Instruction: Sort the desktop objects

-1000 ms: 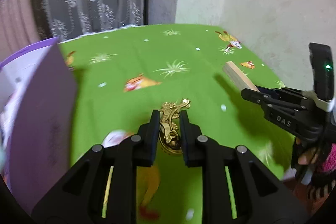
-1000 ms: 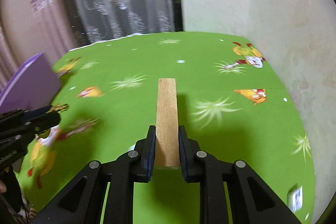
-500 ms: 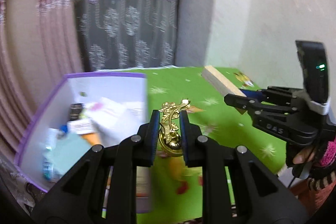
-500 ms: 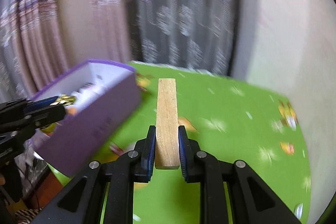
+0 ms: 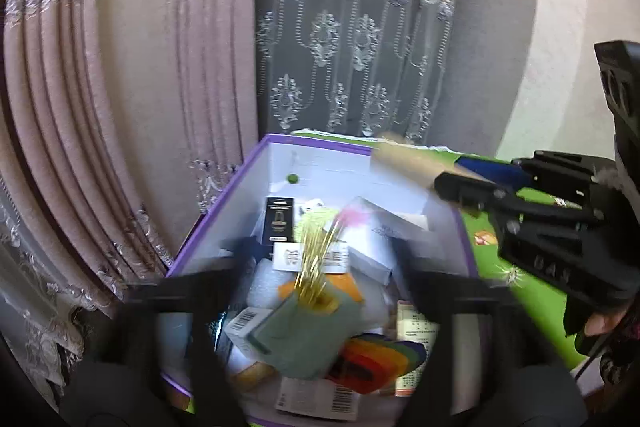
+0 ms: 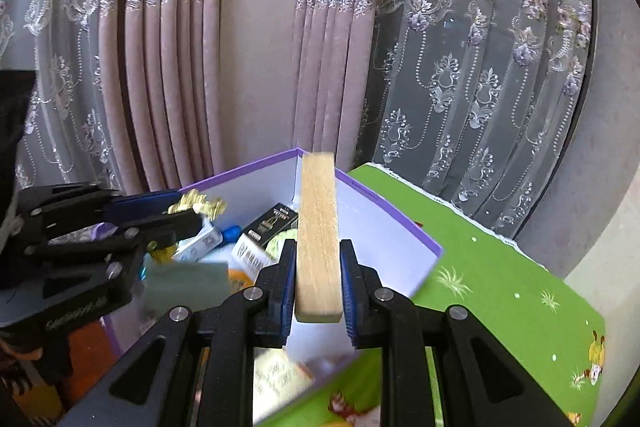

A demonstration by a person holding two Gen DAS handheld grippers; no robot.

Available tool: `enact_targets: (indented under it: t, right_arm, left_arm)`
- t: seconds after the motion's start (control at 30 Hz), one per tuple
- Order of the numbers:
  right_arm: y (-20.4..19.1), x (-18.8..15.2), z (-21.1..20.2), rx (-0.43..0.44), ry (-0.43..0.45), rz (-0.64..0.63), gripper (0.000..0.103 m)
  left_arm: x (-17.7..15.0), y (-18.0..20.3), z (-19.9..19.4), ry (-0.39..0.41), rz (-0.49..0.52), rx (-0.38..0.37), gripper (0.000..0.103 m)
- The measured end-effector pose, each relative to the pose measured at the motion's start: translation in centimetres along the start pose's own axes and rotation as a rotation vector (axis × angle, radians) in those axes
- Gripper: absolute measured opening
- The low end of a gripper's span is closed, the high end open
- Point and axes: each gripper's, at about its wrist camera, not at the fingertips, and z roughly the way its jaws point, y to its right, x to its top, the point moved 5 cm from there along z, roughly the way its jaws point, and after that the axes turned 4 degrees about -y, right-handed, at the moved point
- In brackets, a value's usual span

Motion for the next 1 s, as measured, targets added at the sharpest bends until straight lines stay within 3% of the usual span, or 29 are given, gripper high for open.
enact_targets:
  t: [0.03,0.1,0.2,0.33,0.43,0.57,0.83,1.0]
  right_arm:
    - [0.2,0.3,0.0,0.0,0.007,0.011,0.027]
    - [0.6,0.7,-0.3,0.002,0.023,0.038,0.042]
    - [0.7,0.5,-1.2,-0.002,0.038,0.039,0.045]
    - [0.4,0.5,-1.9,-0.006,0.03,0.031,0.049]
    - [0.3,1.1,-2.3,-0.004,0.017,0.005,0.058]
    - [-0.5,1.7,-3.2,-0.001,-0.026,-0.054,0.083]
    - [-0.1,3.0,-6.3,0.035,-0.067,-0.094,0.09]
    - [-0.8,3.5,-6.0,0.092,-0.152,-0.144,0.101]
  left_arm:
    - [-0.1,-0.3,-0.3,0.019,-0.008,0.006,0.102]
    - [-0.4,-0.8,-1.2,0.059,-0.01,0.002,0.102]
    - [-0.3,-0.8,-2.0,0.091,0.002,0.011,0.102]
    - [-0.9,-0.1,-2.5,0.075,0.036,0.05,0.102]
    - [-1.2,0.4,-3.1,0.063,0.051,0.064,0.102]
    - [-1.5,1.0,-4.2,0.021,0.068,0.115,0.102]
    - [-2.1,2.7,-6.7,-0.001,0.095,0.132,0.102]
    - [-2.3,3.2,-8.0,-0.011,0.103,0.191,0.102]
